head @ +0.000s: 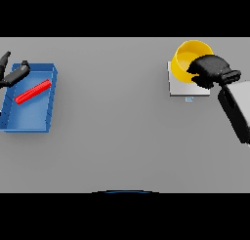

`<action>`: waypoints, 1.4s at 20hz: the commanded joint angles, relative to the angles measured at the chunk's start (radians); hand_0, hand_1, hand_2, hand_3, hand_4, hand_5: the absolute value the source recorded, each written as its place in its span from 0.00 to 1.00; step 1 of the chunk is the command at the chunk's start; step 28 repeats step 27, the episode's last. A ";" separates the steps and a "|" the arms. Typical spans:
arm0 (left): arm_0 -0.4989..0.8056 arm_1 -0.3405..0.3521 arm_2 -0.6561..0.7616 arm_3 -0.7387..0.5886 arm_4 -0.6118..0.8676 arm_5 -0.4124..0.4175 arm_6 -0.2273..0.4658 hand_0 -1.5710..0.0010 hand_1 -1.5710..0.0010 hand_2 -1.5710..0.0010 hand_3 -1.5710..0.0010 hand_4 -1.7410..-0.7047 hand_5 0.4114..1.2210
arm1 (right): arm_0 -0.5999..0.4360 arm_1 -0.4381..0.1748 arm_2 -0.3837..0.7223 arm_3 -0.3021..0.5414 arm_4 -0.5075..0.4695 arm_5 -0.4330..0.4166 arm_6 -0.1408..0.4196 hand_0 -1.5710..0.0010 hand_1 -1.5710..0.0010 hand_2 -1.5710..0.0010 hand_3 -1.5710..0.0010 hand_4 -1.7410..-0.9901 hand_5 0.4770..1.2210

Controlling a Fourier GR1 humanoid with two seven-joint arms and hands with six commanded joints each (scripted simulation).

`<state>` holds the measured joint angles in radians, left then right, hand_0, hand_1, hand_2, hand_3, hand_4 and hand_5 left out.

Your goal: Pick up the red beaker and tilt it to pour out 1 green nut into yellow bowl. Pick up the yellow bowl and place it on the metallic measuring scale.

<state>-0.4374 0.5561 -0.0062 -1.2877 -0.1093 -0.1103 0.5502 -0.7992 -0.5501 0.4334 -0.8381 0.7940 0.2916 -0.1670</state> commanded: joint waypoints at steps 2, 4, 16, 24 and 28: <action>-0.008 0.002 0.004 0.004 0.003 -0.001 0.013 1.00 1.00 1.00 1.00 0.85 0.49 | -0.001 0.010 -0.001 0.037 0.002 -0.017 -0.009 0.00 0.00 0.12 0.13 0.00 1.00; -0.011 0.004 0.006 0.011 0.006 -0.007 0.011 1.00 1.00 1.00 1.00 0.86 0.48 | -0.007 0.021 -0.003 0.062 0.004 -0.023 0.003 0.00 0.00 0.12 0.11 0.00 1.00; -0.005 0.007 0.010 0.007 0.020 -0.023 0.000 1.00 1.00 1.00 1.00 0.87 0.44 | -0.006 0.029 -0.032 0.076 -0.047 0.049 0.022 0.52 0.57 0.63 0.70 0.30 0.60; -0.014 0.004 0.007 0.017 0.014 -0.019 0.015 1.00 1.00 1.00 1.00 0.87 0.42 | -0.020 0.029 -0.016 0.085 -0.032 0.079 0.044 0.92 0.92 0.94 0.95 0.44 0.44; 0.006 0.007 0.008 0.005 0.015 -0.019 -0.006 1.00 1.00 1.00 1.00 0.88 0.43 | -0.004 0.024 -0.011 0.073 -0.030 0.086 0.051 0.96 0.96 0.97 0.97 0.47 0.41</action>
